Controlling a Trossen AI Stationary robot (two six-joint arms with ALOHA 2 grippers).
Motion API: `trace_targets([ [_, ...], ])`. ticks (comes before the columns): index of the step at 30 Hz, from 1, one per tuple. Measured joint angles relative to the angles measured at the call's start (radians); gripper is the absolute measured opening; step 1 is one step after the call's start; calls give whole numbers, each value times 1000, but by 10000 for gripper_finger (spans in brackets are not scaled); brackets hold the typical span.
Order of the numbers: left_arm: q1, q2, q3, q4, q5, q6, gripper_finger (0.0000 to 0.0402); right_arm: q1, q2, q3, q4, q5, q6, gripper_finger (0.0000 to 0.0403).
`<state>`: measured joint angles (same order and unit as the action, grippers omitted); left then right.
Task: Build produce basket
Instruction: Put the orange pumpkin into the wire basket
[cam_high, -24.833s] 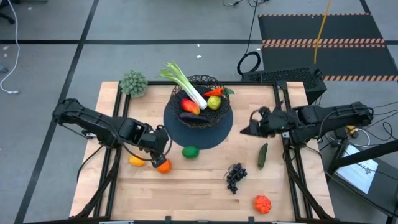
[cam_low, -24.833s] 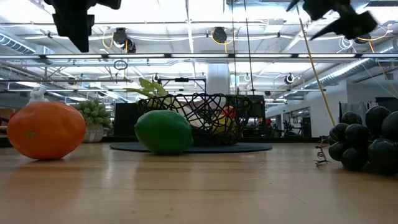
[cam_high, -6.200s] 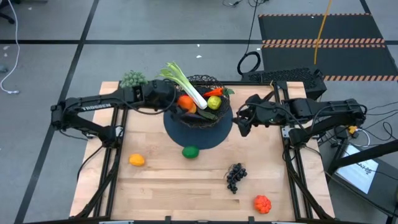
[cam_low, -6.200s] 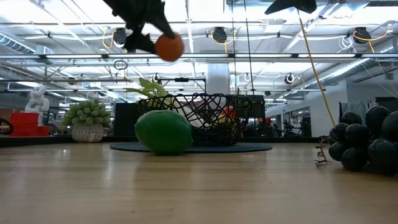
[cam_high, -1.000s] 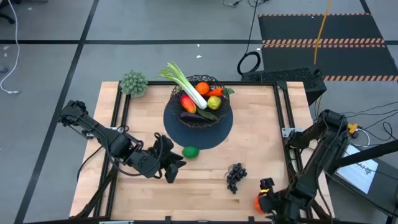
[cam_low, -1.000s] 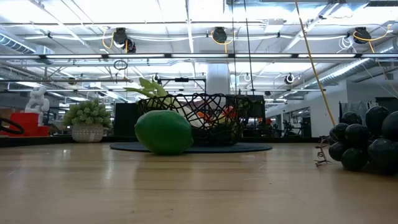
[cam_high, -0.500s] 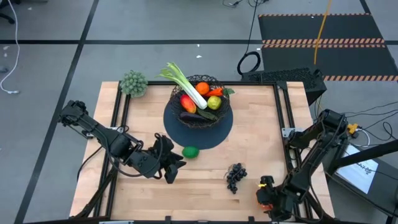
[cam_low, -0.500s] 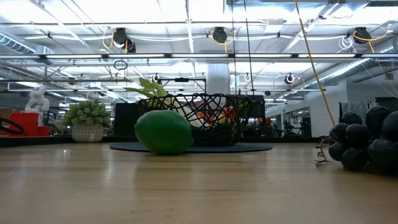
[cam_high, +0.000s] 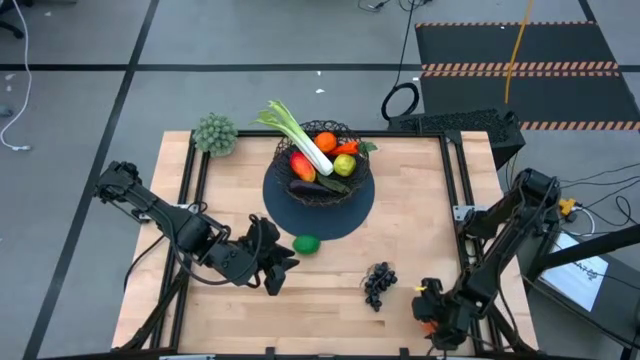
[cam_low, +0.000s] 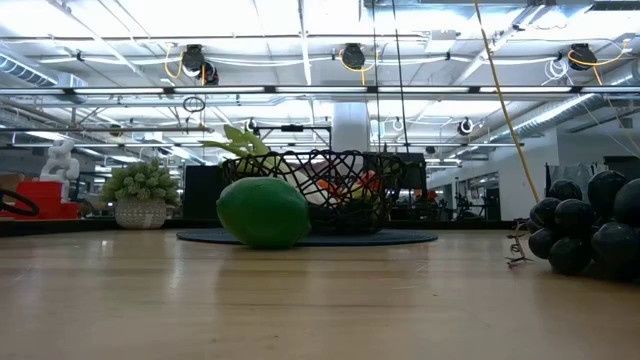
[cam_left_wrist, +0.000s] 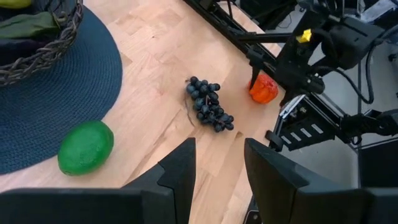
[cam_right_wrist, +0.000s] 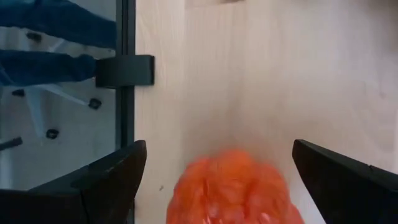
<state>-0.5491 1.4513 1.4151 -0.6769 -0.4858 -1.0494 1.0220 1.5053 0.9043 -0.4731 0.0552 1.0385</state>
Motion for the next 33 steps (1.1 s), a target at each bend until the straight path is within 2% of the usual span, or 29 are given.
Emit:
trace_targets([
  [6, 0, 0, 0, 0, 0, 2, 136, -12, -92, 0, -79, -8, 50, 400],
  [14, 0, 0, 0, -1, 9, -3, 136, 40, -156, -12, -106, -9, 90, 400],
  [26, 0, 0, 0, -12, 8, 2, 136, 73, -155, -161, 101, -31, 154, 400],
  [33, 0, 0, 0, -13, 6, 1, 136, 73, -155, -205, 128, -32, 158, 400],
])
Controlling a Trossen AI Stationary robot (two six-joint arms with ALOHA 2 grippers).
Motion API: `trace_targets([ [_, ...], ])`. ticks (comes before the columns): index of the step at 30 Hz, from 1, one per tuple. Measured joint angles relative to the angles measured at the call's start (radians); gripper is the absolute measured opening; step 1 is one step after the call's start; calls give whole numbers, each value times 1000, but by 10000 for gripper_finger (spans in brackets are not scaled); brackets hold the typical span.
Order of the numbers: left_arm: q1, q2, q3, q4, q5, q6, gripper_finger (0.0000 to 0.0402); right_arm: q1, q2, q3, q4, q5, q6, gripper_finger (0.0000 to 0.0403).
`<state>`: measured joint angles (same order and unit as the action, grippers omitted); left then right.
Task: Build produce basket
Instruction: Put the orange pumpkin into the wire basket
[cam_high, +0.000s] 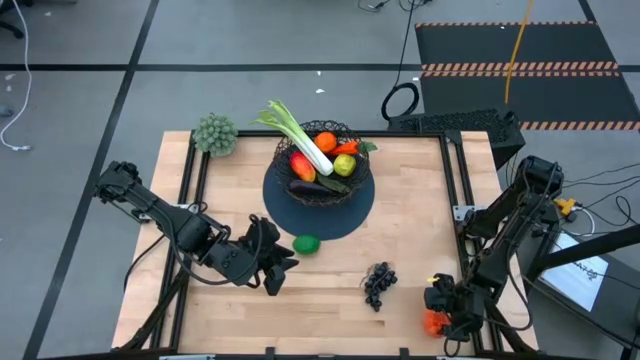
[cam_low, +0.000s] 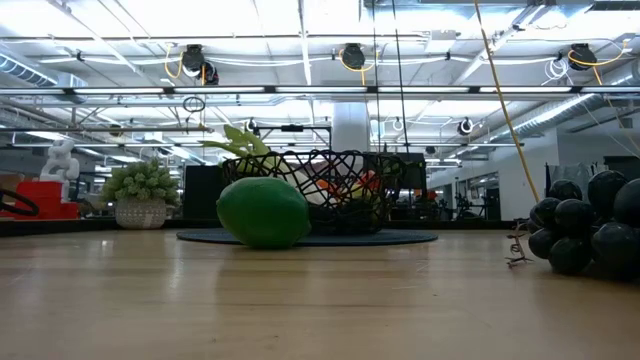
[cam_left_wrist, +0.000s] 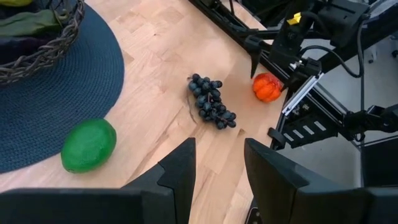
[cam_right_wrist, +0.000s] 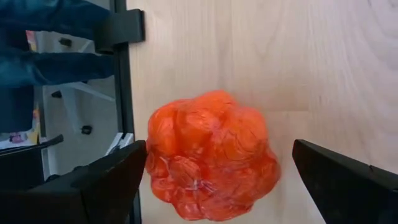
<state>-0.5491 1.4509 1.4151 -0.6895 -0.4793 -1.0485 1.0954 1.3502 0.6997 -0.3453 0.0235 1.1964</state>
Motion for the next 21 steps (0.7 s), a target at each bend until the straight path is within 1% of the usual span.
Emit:
trace_targets([
  [6, 0, 0, 0, 0, -1, 4, 136, 0, -1, -30, 36, 0, 0, 388],
  [12, 0, 0, 0, 0, -1, -1, 136, 0, -1, -63, 93, 2, -4, 363],
  [18, 1, 0, 0, 0, -10, -3, 136, 0, -2, -68, 93, 6, -8, 340],
  [21, 10, 0, 0, 0, -10, -3, 136, 0, -2, -68, 92, 15, -8, 336],
])
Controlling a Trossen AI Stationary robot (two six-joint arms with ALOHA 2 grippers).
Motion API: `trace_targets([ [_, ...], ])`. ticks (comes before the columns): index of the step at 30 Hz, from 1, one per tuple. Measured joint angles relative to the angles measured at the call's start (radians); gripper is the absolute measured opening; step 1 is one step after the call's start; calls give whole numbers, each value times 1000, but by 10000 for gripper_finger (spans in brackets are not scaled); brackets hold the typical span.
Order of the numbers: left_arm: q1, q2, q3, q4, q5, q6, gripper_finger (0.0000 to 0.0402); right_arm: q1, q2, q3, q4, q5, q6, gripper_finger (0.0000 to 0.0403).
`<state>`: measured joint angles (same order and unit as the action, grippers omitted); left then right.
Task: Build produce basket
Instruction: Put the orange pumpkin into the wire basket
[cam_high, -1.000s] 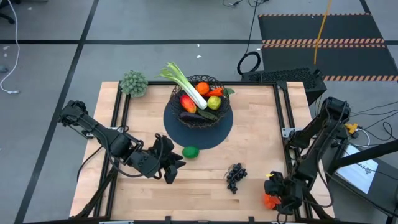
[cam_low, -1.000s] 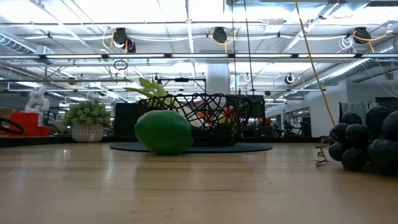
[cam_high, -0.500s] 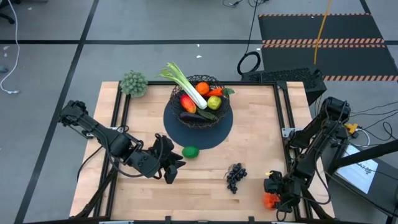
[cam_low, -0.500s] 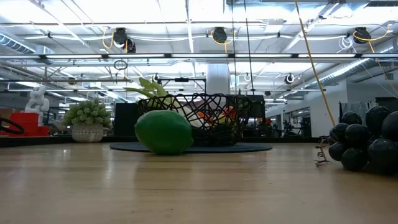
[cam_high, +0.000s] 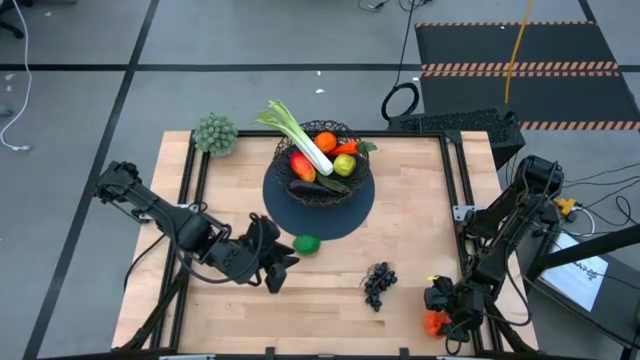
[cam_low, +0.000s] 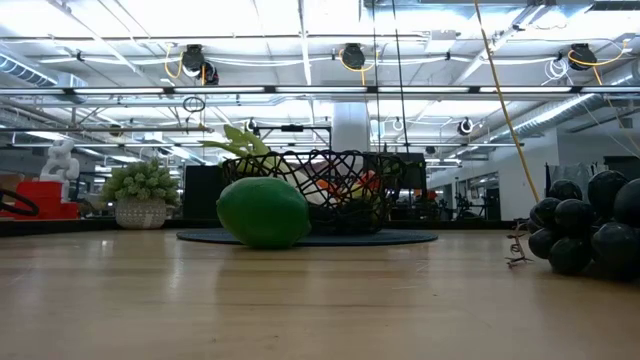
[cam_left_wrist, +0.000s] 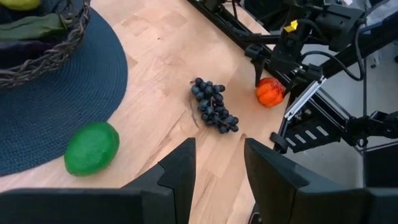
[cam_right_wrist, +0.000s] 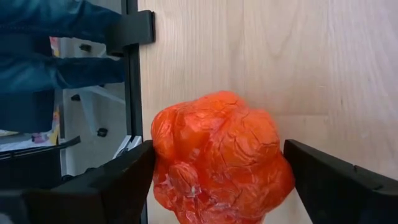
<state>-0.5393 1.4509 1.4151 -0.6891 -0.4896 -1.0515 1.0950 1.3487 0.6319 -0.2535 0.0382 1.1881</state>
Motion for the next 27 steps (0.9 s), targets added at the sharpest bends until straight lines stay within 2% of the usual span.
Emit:
trace_targets([
  [15, 12, 0, 0, 0, 0, 38, 136, -3, 2, -3, 54, 23, 20, 334],
  [27, 13, 0, 0, 0, 0, 40, 136, -52, 2, -3, 48, 127, 113, 334],
])
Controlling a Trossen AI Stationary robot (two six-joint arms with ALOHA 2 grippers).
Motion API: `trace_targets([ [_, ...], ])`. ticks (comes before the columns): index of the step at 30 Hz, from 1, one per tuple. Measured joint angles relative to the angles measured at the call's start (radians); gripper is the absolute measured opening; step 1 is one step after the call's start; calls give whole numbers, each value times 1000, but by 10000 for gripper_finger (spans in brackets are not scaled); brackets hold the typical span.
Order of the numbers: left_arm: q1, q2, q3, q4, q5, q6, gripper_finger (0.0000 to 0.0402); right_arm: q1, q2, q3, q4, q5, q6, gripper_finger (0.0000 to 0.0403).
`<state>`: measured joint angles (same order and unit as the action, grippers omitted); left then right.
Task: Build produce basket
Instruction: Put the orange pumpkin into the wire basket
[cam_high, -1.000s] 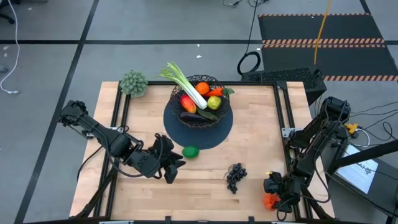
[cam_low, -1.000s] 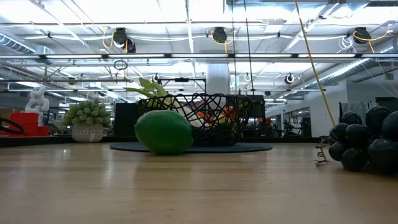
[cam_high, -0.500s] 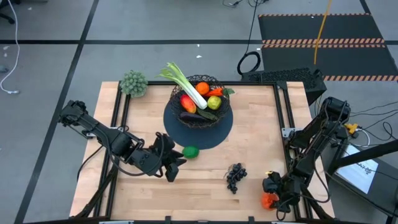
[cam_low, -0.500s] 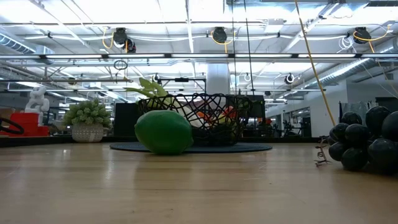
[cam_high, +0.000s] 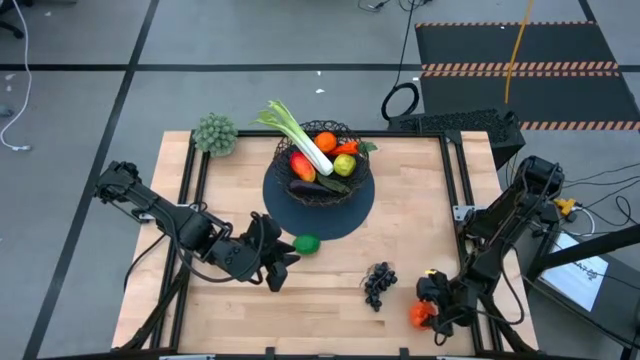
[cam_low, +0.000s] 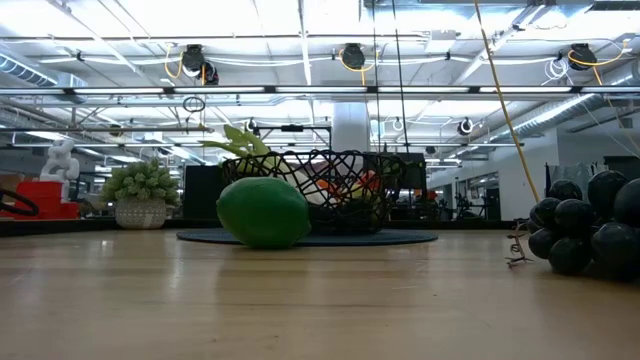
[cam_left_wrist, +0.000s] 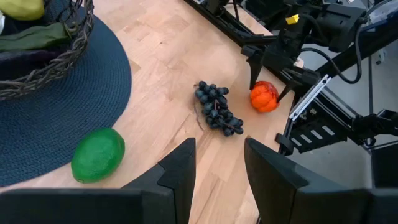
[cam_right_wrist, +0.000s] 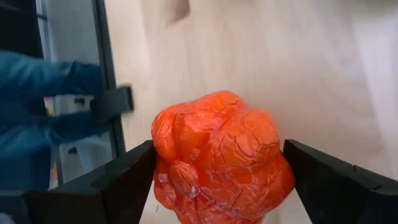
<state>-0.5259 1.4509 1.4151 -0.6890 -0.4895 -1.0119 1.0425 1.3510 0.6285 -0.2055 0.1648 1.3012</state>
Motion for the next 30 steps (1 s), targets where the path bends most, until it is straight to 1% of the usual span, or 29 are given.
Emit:
trace_targets([
  [5, 0, 0, 0, 0, 0, -2, 136, -26, 0, 0, 3, 18, 15, 334],
  [9, 0, 0, 0, 0, 1, -11, 136, -39, -3, 0, 5, -9, 62, 334],
  [14, 0, 0, 0, 1, 1, -14, 136, -41, -18, 0, 7, -11, 70, 334],
  [22, 0, 0, 0, 5, 3, -14, 136, -49, -90, 1, -20, -5, 125, 334],
  [28, 0, 0, 0, 6, 5, -22, 136, -48, -135, 1, -91, -7, 120, 334],
  [30, 0, 0, 0, 10, 6, -27, 136, -46, -144, 1, -85, 2, 90, 334],
])
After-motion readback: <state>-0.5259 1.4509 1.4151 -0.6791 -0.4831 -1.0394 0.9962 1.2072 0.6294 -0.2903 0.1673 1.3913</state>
